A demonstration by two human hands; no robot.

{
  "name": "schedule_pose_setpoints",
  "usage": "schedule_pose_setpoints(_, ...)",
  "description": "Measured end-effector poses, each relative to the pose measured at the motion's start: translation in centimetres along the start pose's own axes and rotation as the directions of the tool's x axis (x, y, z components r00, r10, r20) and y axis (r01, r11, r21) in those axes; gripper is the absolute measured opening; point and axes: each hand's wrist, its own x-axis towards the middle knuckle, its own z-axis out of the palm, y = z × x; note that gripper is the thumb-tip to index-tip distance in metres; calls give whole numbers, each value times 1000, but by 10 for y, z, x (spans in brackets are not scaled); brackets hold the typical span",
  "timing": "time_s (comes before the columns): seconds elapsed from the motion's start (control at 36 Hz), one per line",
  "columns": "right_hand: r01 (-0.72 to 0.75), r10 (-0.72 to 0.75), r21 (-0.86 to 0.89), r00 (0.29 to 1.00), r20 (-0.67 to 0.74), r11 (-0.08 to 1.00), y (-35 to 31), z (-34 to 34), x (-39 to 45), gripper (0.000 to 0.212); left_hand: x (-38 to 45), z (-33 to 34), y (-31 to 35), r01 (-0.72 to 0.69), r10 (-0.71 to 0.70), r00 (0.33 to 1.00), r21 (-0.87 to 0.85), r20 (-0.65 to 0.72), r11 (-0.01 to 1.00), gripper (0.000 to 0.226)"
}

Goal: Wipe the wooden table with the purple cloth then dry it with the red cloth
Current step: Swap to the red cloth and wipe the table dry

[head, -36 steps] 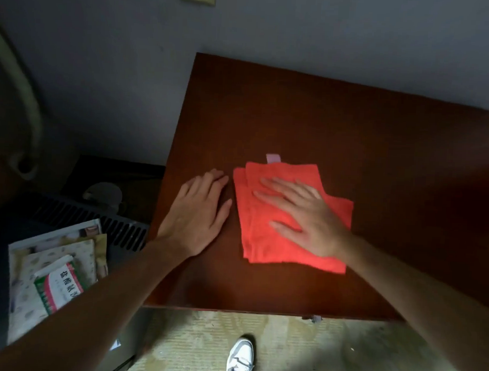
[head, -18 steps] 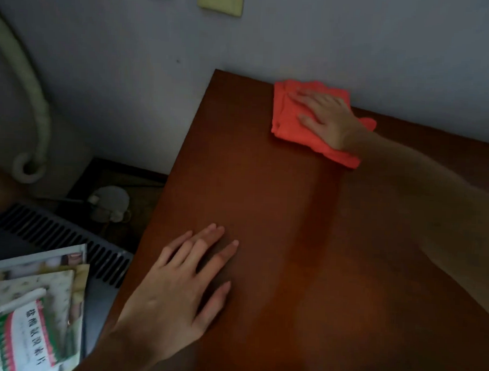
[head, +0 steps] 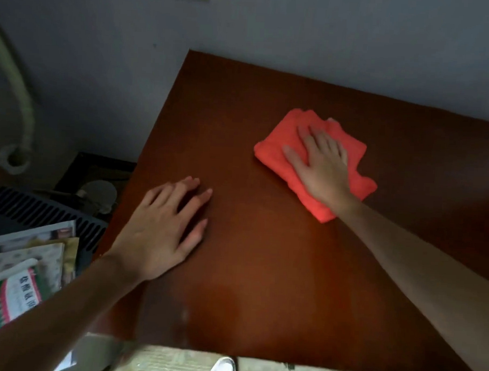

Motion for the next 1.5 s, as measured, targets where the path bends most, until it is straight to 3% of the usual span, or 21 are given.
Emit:
schedule_pose_setpoints(0.19,263,-263,31,965,4,964,-11,-19,-182,78,-1,-5,20,-5,10,1000,186,-26,983,50)
schedule_pose_setpoints(0.36,481,-481,41,859,174,876,9,-42,-254,83,-5,-7,69,166,-174,978,-83,-113,983,39)
schedule_pose_setpoints(0.5,535,-551,132,805,220,835,25,-43,-222,73,10,7,100,51,-78,986,-173,-149,984,34)
schedule_pose_setpoints(0.67,579,-592,123,787,172,806,59,-38,-130,62,25,19,111,124,-165,977,-277,-132,953,45)
schedule_pose_setpoints(0.86,657,-649,53,723,238,752,109,-30,31,60,30,23,115,62,-64,998,-141,-8,988,60)
schedule_pose_setpoints(1.0,604,-580,-19,774,255,797,130,-28,124,67,31,21,114,64,-57,997,-162,50,985,61)
schedule_pose_setpoints(1.17,435,-419,-54,889,184,899,141,-23,186,75,33,22,111,57,-48,997,-172,57,983,65)
schedule_pose_setpoints(1.33,265,-259,-34,958,126,964,138,-24,180,75,31,21,113,67,-57,997,-165,61,984,65)
schedule_pose_setpoints(1.5,-78,78,-40,997,6,996,133,-16,126,60,31,19,115,68,-58,996,-166,67,984,65)
